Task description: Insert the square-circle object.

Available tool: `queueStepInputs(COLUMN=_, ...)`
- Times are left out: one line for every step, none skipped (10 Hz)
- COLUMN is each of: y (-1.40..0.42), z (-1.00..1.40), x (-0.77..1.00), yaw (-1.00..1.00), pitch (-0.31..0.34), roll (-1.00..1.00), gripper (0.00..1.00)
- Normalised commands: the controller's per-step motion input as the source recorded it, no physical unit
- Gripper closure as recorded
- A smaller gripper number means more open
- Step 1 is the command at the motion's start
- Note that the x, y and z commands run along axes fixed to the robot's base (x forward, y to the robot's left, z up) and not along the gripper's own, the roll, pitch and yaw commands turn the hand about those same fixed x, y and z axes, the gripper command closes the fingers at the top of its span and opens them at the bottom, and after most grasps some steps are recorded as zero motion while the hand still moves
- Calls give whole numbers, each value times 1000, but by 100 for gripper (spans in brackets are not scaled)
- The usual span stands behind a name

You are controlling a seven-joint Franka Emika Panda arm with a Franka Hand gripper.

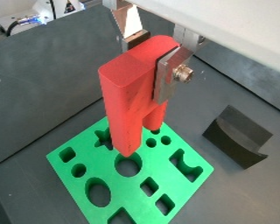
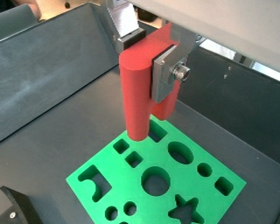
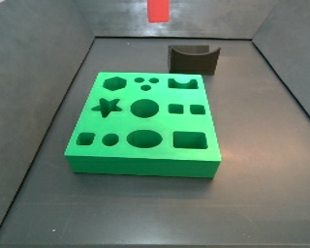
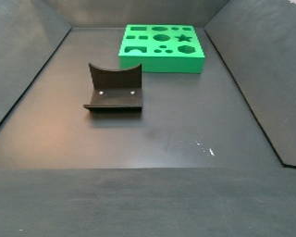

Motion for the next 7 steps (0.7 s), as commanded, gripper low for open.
queueStepInputs(y=-177, z=-29, x=-131, yaw=-803, pitch=-54, roll=-3, gripper=100)
queueStepInputs(y=-117, z=-89, x=0, yaw=-1000, pitch=-11, roll=0, gripper=100)
queueStepInputs(y=-103, z=-146, x=0, yaw=-1000, pitch=-23, roll=0, gripper=100)
queueStepInputs(y=-289, z=-254, x=0, yaw=-909, pitch=-49, roll=0, gripper=100)
queueStepInputs(y=-546, z=-357, x=0, yaw=-671, pitch=-51, roll=0, gripper=100)
queueStepInputs(y=-600, z=-426, x=0, yaw=-614, pitch=-81, roll=0, gripper=100)
queueStepInputs(y=-600, z=-489, x=-31, yaw=-631, pitch=-116, roll=0, gripper=100)
